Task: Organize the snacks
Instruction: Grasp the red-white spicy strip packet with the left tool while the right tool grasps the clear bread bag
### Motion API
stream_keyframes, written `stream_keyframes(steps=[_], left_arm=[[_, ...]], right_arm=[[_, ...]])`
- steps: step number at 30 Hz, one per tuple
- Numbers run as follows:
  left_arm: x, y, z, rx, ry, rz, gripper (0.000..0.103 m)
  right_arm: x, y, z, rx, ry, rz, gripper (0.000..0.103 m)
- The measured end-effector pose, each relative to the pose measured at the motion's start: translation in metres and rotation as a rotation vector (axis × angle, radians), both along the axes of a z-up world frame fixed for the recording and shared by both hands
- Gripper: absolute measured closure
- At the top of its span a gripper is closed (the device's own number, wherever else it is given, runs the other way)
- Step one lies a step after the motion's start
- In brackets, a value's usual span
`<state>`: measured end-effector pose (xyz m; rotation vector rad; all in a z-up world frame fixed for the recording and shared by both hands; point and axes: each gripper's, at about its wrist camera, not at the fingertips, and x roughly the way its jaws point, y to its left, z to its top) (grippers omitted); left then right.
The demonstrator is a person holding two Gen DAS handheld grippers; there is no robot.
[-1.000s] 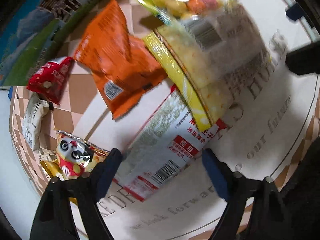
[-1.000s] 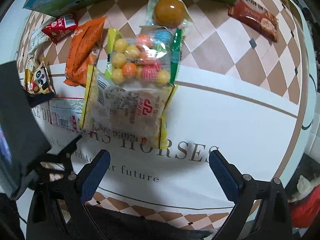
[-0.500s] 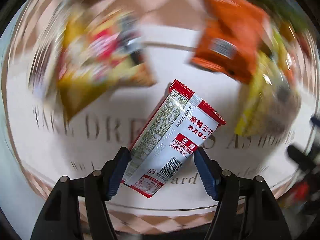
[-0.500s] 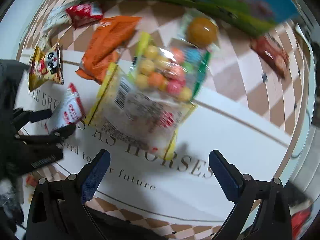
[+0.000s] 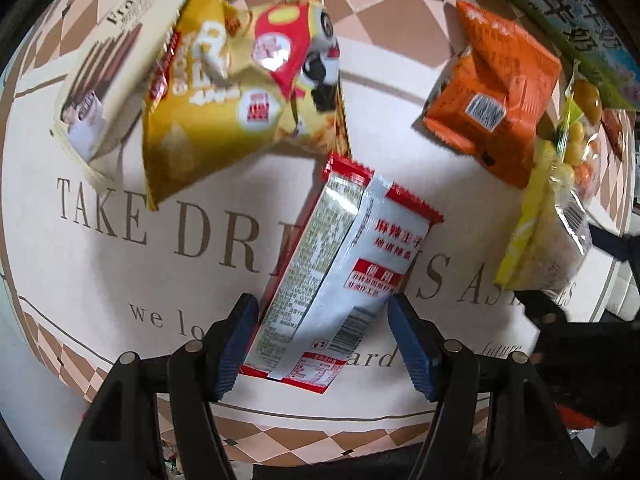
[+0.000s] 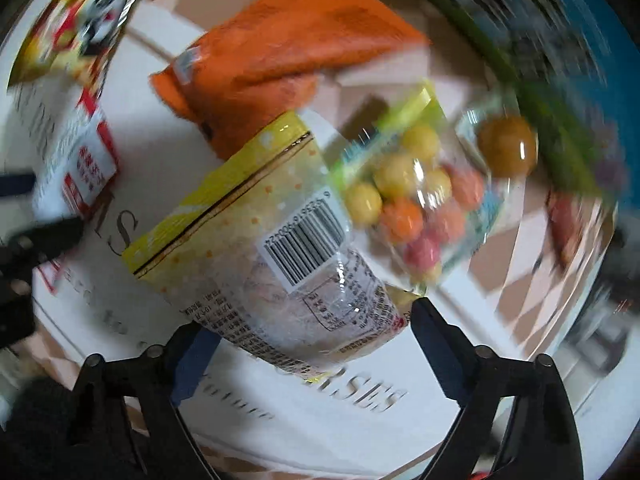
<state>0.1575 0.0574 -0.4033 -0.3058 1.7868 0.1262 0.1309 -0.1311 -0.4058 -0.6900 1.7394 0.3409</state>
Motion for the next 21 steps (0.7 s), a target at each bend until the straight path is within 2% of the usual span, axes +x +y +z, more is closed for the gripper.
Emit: stream_keyframes(steps=[2,5,6,7,8,9,12,14,16,18,21], left_arm=[[-0.001,-0.005,0.000,0.015,-0.002,-0.027,0.037],[-0.006,-0.020,-0.003,0.035,-0.006,-0.067,0.037],[-0.007,-0.025,-0.003,0.045,-0.006,-0.081,0.037],[-0.016,-0.050,-0.004,0.053,-0.007,-0.090,0.037],[-0.018,-0.060,-0.005,0.062,-0.005,-0.099,0.037],[-0.018,-0.072,-0.006,0.069,-0.004,-0.105,0.037],[-0.017,-0.085,-0.005,0.089,-0.014,-0.106,0.038],[-0.008,-0.094,-0.005,0.100,-0.031,-0.094,0.043],[-0.003,-0.096,-0.007,0.093,-0.038,-0.033,0.047],[0.000,-0.088,-0.004,0.067,-0.037,0.038,0.047],[-0.003,-0.083,-0.004,0.014,-0.021,0.135,0.047]], right_arm=[[0.007,-0.015,0.001,0.043,0.064,-0.142,0.011],[0.015,-0.048,-0.005,0.141,0.229,-0.455,0.011],[0.015,-0.060,-0.010,0.194,0.311,-0.576,0.011],[0.014,-0.070,-0.015,0.250,0.393,-0.684,0.011],[0.015,-0.074,-0.015,0.276,0.412,-0.720,0.010],[0.015,-0.076,-0.014,0.283,0.397,-0.721,0.010],[0.026,-0.076,0.005,0.260,0.246,-0.628,0.009],[0.027,-0.068,0.011,0.280,0.215,-0.594,0.008],[0.024,-0.052,0.014,0.299,0.200,-0.503,0.008],[0.018,-0.033,0.012,0.265,0.171,-0.394,0.008],[0.012,-0.015,0.007,0.228,0.128,-0.307,0.009]])
